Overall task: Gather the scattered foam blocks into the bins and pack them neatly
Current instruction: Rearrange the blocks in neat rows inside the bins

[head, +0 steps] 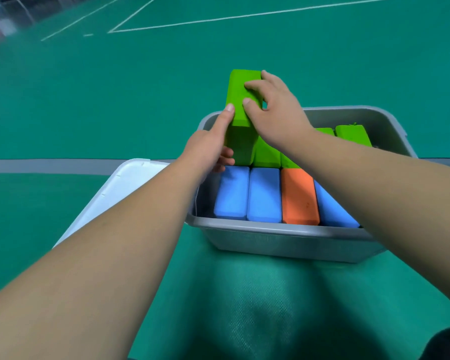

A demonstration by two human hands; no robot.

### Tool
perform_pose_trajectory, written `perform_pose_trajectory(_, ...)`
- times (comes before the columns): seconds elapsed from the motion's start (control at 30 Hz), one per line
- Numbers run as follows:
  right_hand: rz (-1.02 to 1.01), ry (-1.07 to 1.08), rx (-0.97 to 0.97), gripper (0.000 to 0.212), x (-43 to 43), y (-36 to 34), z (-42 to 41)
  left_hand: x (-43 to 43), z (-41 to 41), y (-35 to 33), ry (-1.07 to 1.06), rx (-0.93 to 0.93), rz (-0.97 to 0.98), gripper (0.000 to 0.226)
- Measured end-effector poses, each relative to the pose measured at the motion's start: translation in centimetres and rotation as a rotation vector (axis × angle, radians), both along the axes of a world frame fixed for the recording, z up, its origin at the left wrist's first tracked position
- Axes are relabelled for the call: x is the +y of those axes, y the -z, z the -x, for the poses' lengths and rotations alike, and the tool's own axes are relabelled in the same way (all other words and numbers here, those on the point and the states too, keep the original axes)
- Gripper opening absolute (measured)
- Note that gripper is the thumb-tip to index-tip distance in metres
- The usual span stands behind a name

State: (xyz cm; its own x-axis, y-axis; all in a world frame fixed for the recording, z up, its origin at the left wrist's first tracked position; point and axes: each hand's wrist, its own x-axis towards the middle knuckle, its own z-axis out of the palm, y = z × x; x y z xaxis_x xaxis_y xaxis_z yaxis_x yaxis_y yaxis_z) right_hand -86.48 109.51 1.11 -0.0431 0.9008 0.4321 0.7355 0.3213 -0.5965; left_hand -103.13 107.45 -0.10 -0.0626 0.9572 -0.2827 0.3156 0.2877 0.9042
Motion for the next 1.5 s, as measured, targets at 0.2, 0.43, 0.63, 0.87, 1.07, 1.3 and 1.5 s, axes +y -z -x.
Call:
perform_pose_trajectory(0.2,0.032,-0.023,-0.063,0.051,0.6,0.0,1.1,0.8,1.4,0.4,-0.054,0.166,-0.090,0.101)
perform_pose_trajectory(0.43,0.045,-0.039,-0.204,0.045,2.5,-0.3,1.4,3.5,1.3,1.6,-0.040,0.253,-0.255,0.088)
perform_pose_trajectory(0.63,0.267,-0.041,-0.526,0.050,4.5,3.9,0.4,6.3,1.3,5.1,0.189,0.406,-0.462,0.070)
perform_pose_trajectory(0.87,0.470,-0.049,-0.650,0.065,5.9,9.0,0.6,8.3,-0.5,7.5,0.530,0.841,-0.164,0.060)
perform_pose_trajectory(1.07,0.476,-0.044,-0.693,0.052,5.1,9.1,0.3,9.4,-0.9,9.3,0.527,0.867,-0.063,0.065)
perform_pose_trajectory(1.3,0.480,-0.040,-0.681,0.059,4.6,10.4,1.2,8.0,-1.5,8.2,0.508,0.904,0.013,0.066)
perform_pose_trajectory(1.5,0.417,-0.102,-0.687,0.054,1.9,9.1,-0.5,6.2,-1.9,5.7,0.517,1.103,-0.030,0.053)
